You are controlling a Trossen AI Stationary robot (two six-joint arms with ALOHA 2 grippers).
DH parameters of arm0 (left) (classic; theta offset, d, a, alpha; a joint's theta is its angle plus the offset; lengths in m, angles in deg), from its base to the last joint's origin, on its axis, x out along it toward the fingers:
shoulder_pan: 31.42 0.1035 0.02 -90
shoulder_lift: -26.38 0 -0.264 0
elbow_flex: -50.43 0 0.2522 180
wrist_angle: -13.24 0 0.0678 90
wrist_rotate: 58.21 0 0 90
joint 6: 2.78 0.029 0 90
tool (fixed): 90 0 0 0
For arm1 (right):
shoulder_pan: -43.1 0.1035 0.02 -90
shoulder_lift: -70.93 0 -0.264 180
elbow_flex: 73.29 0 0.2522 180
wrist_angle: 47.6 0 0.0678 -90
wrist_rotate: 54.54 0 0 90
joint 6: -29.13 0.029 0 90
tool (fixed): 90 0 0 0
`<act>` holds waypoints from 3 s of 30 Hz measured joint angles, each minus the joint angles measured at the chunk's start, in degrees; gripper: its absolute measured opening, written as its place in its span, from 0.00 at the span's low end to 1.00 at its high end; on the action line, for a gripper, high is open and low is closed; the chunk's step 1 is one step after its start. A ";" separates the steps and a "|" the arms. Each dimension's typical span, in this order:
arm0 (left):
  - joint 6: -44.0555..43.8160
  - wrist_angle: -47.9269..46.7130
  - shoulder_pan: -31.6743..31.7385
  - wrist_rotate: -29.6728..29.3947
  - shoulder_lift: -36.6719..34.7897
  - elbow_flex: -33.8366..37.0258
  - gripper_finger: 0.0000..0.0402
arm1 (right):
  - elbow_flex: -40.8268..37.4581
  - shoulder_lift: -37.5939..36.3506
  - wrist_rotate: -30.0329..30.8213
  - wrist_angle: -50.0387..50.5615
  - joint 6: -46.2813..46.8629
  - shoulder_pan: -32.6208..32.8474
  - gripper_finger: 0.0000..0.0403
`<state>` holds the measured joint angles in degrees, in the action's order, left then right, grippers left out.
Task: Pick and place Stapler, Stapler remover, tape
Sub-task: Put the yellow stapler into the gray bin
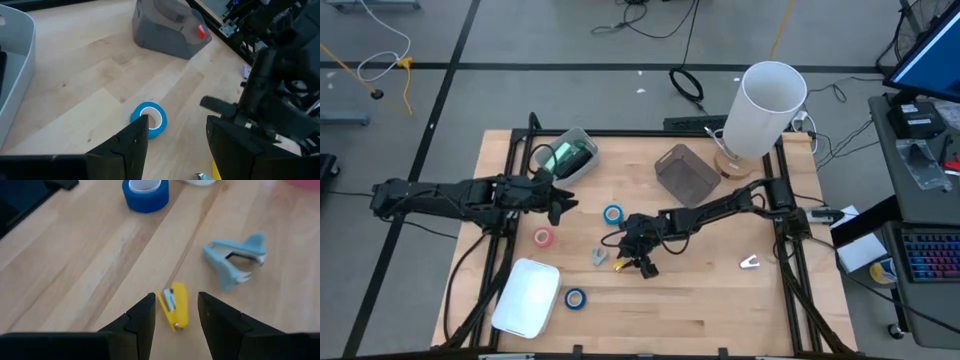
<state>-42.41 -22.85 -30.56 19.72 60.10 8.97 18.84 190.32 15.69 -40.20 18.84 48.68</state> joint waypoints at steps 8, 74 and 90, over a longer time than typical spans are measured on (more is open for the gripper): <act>-0.10 -0.04 0.00 0.00 0.00 0.00 0.50 | 0.00 2.72 0.15 -2.39 0.24 0.66 0.35; 0.94 7.52 -0.75 6.68 2.19 -0.02 0.50 | -0.11 0.77 6.54 1.29 3.55 -0.38 0.10; 13.36 25.26 -8.60 7.54 18.71 -2.80 0.50 | -0.04 -16.59 23.75 9.85 3.48 -1.76 0.10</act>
<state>-29.04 2.41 -39.16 27.25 78.81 6.17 18.80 173.73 39.43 -30.35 22.33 46.92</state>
